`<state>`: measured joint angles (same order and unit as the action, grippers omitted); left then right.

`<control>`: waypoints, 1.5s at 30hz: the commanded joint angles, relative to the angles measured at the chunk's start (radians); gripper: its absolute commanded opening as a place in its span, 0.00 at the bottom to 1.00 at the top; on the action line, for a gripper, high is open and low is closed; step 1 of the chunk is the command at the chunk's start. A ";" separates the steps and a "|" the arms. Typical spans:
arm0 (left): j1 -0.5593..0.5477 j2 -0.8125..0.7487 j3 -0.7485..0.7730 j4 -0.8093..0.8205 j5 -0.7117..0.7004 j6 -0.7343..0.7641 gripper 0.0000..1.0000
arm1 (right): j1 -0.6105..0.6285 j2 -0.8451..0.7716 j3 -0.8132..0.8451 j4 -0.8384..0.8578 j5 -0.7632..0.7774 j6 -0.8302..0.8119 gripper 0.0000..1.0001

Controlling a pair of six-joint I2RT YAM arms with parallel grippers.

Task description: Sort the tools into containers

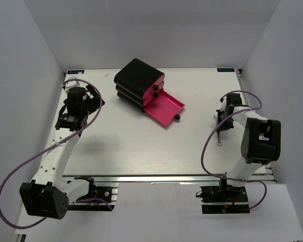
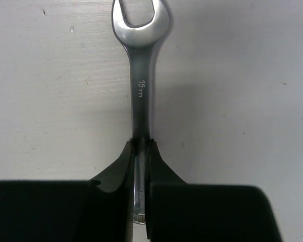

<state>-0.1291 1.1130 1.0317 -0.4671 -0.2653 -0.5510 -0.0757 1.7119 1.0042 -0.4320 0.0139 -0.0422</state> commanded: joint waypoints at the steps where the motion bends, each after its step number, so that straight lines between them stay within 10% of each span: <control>1: 0.002 -0.045 -0.021 -0.015 0.017 -0.021 0.95 | -0.021 0.032 -0.056 -0.019 -0.003 -0.007 0.00; 23: 0.002 -0.085 -0.087 0.019 0.120 -0.055 0.95 | 0.255 -0.037 0.302 -0.056 -0.365 0.136 0.00; 40: 0.000 -0.051 -0.058 0.008 0.138 -0.069 0.96 | 0.501 0.400 0.735 0.050 -0.335 0.352 0.00; 45: 0.000 -0.012 -0.044 0.070 0.173 -0.063 0.96 | 0.499 0.448 0.778 0.042 -0.356 0.344 0.32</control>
<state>-0.1291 1.0859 0.9455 -0.4496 -0.1280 -0.6113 0.4202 2.1609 1.7123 -0.4229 -0.3187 0.2974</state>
